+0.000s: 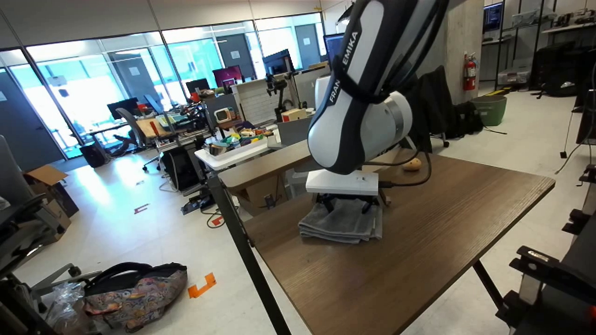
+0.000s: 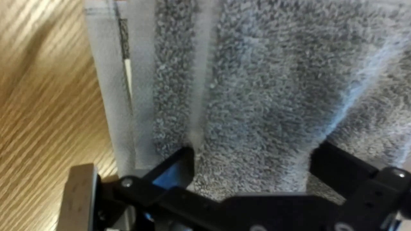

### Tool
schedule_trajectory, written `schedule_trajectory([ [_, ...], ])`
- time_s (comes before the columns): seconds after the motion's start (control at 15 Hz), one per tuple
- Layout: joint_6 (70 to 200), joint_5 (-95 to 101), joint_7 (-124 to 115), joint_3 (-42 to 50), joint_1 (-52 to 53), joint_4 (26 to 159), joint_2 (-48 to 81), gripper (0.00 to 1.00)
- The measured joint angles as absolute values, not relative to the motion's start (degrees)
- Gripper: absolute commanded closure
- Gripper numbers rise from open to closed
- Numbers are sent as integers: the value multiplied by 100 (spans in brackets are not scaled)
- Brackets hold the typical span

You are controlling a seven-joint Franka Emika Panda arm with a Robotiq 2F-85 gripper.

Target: Move the brown toy to the right and then wipe the table with the towel

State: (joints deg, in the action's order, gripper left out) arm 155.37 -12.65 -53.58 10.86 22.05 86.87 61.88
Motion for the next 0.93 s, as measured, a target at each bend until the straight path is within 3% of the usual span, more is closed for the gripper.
schedule_trajectory([
  [0.47,15543,-931,-7212,2061,2199,8106,6813,0],
  [0.93,16298,-337,-7687,1798,2750,7849,6984,0],
])
